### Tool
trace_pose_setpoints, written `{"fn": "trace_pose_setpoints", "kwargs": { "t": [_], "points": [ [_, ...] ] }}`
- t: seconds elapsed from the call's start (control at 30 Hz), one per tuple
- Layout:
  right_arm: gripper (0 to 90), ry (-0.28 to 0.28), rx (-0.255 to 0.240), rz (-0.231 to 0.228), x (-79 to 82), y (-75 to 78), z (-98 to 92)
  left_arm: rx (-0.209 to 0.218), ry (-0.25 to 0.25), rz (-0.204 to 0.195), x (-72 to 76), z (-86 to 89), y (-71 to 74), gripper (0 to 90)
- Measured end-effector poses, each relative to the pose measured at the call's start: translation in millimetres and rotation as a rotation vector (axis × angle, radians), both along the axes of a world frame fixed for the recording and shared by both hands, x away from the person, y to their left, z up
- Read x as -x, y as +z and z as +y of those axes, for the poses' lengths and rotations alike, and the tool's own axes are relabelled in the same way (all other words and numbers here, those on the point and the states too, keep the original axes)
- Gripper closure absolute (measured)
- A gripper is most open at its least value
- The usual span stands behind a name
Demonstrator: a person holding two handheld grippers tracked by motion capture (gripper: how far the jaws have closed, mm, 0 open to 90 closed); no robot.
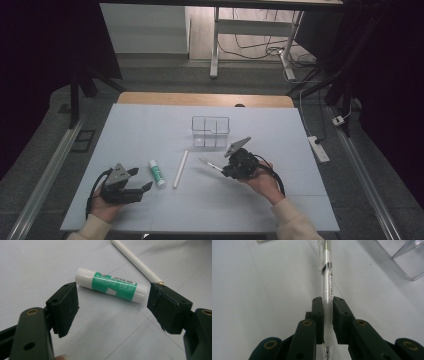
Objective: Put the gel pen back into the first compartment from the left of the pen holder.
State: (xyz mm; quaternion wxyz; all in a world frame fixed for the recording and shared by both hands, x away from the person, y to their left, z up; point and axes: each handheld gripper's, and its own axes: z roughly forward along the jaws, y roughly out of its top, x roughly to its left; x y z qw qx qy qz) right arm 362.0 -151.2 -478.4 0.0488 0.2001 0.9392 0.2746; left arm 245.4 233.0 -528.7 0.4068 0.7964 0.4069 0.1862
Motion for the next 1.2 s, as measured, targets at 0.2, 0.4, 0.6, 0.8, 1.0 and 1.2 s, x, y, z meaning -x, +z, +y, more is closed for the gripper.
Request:
{"fn": "trace_pose_setpoints", "kwargs": {
  "t": [0.2, 0.4, 0.6, 0.8, 1.0, 1.2],
  "points": [
    [79.8, -0.014, -0.035, -0.007, -0.4, 9.2, -6.5, -0.008, 0.001, -0.014, 0.9, -1.0, 1.4, 25.6],
    [79.7, -0.014, -0.057, -0.018, 0.3, 15.6, -9.7, -0.025, -0.006, -0.033, 1.3, -5.8, 6.6, 25.9],
    [79.7, -0.016, -0.065, -0.023, 0.8, 18.7, -10.9, -0.047, -0.033, -0.043, -1.3, -16.1, 14.4, 25.9],
    [79.7, -0.014, -0.075, -0.03, 2.5, 21.2, -11.2, -0.066, -0.071, -0.043, -6.5, -29.7, 20.8, 25.9],
    [79.7, -0.012, -0.08, -0.038, 3.5, 22.9, -11.3, -0.095, -0.103, -0.046, -10.2, -41.5, 24.6, 26.0],
    [79.7, -0.005, -0.074, -0.037, 4.0, 21.3, -9.0, -0.114, -0.127, -0.062, -12.6, -53.6, 28.9, 26.2]
  ]
}}
